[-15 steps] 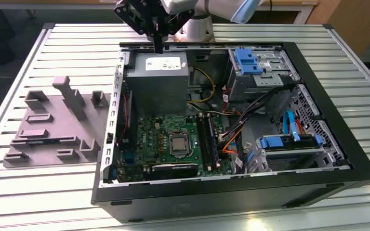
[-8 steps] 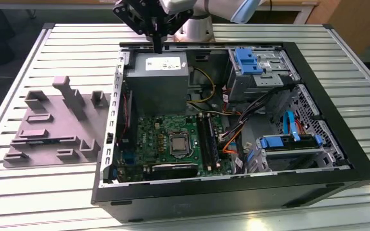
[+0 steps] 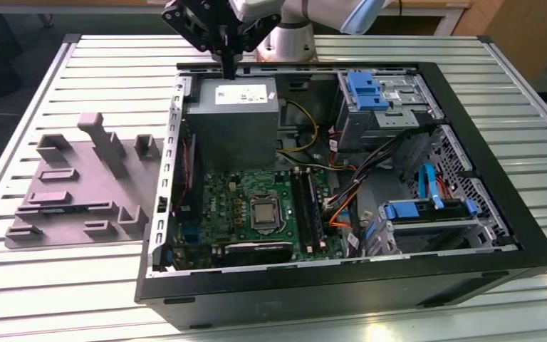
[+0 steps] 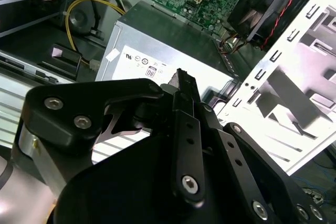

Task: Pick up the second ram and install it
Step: 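Reach for the second ram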

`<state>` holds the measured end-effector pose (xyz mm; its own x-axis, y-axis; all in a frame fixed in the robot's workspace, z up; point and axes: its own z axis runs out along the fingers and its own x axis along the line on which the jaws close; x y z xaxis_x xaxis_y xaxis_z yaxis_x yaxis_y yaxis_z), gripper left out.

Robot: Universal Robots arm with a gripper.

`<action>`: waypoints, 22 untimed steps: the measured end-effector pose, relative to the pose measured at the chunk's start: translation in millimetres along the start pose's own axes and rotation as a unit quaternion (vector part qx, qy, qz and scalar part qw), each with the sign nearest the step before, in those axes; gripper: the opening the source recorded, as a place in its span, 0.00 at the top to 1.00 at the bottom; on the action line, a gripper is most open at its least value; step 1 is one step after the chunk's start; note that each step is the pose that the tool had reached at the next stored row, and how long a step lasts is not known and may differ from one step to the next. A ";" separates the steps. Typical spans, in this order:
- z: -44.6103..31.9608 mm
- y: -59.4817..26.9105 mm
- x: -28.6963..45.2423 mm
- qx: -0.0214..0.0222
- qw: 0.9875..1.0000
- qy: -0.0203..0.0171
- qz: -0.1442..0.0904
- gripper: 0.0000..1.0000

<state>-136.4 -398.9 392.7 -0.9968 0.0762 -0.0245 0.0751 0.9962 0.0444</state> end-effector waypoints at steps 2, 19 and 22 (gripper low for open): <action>0.0 0.0 0.4 0.000 1.000 0.000 0.000 0.89; 0.1 -0.5 5.8 0.000 1.000 0.000 0.000 0.89; 0.1 -0.6 7.9 0.000 1.000 0.000 0.000 0.89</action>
<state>-144.2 -399.0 392.4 -0.9968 0.0762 -0.0245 0.0751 0.9962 0.0444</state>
